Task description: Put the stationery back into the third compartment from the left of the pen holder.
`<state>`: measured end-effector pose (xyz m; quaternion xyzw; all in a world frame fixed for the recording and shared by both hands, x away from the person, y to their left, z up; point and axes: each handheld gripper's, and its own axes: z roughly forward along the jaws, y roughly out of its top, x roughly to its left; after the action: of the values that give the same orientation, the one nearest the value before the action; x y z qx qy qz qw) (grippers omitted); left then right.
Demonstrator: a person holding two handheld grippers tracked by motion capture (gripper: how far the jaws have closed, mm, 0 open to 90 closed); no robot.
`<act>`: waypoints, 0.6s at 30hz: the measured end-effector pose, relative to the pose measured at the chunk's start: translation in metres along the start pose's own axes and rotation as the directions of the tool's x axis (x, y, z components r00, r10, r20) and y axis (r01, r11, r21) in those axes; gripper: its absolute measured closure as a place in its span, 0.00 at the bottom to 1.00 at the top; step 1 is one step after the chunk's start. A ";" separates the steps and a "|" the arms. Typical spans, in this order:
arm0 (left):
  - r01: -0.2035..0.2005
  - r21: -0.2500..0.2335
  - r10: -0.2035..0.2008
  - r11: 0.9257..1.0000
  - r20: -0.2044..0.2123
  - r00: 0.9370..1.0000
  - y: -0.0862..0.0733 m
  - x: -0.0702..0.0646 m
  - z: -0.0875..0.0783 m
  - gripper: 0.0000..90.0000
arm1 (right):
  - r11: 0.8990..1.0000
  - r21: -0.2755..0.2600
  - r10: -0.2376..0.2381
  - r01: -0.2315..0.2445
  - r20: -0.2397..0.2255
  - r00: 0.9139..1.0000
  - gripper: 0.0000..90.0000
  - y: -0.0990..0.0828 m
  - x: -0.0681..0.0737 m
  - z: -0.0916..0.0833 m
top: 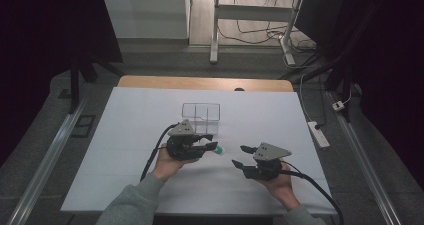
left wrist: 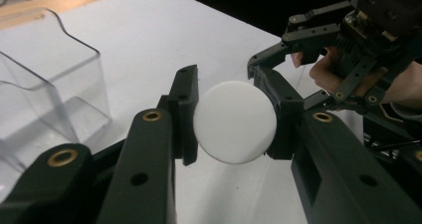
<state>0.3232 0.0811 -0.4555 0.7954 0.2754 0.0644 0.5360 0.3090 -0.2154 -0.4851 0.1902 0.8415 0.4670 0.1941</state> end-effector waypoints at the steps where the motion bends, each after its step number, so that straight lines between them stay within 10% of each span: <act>1: -0.003 -0.003 0.003 1.000 -0.003 1.000 0.002 0.001 -0.002 0.71 | 1.000 -0.003 0.006 -0.006 0.001 1.000 0.45 -0.001 -0.002 -0.001; 18: -0.011 -0.039 0.009 0.999 -0.054 0.999 0.024 0.016 -0.031 0.71 | 0.997 0.018 0.073 -0.074 0.046 0.996 0.43 -0.023 -0.016 -0.025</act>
<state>0.3335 0.1081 -0.4240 0.7841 0.2846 0.0937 0.5435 0.3071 -0.2530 -0.4906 0.2334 0.8339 0.4610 0.1940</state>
